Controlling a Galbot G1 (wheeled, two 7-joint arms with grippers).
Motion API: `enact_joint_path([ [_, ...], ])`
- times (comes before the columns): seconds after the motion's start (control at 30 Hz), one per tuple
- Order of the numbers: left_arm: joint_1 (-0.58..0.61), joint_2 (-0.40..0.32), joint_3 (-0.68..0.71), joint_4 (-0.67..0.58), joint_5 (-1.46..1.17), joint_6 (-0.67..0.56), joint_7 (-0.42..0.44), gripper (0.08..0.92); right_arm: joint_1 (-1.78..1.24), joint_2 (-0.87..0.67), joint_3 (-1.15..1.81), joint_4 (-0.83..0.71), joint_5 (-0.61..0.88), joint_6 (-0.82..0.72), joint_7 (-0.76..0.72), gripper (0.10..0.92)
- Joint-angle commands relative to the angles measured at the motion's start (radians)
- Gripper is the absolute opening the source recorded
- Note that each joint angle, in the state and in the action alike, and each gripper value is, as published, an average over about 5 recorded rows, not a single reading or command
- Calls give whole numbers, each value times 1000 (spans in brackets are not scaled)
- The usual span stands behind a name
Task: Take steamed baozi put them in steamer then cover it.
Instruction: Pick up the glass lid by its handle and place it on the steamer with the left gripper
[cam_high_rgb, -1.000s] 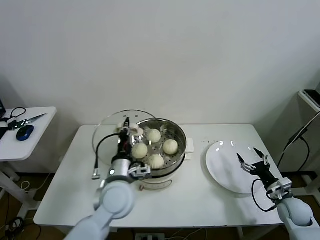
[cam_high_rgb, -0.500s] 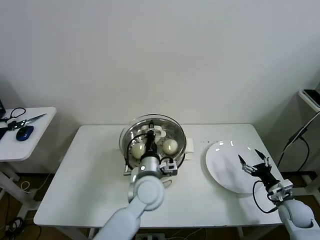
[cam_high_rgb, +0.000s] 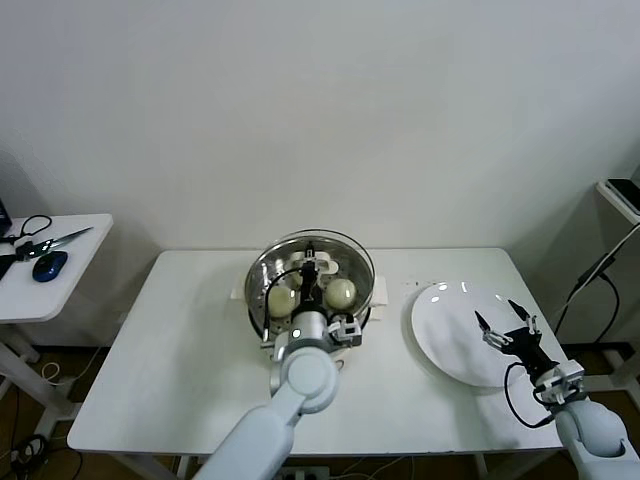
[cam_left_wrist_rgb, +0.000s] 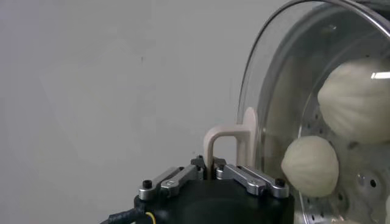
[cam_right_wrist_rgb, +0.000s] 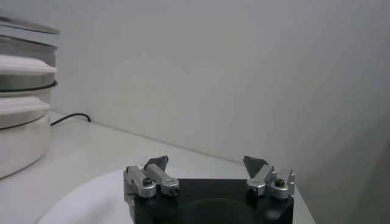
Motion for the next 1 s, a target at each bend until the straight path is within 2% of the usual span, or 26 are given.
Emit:
enact_joint_path([
  [0.03, 3, 3, 1, 20, -9, 47, 13, 150, 1, 2, 0, -2, -4, 1, -3, 823],
  [0.3, -5, 8, 14, 3, 21, 38, 76, 150, 2, 6, 0, -3, -9, 1, -6, 823],
  [1.0, -10, 11, 15, 25, 23, 42, 64, 150, 2, 12, 4, -3, -18, 4, -13, 823],
])
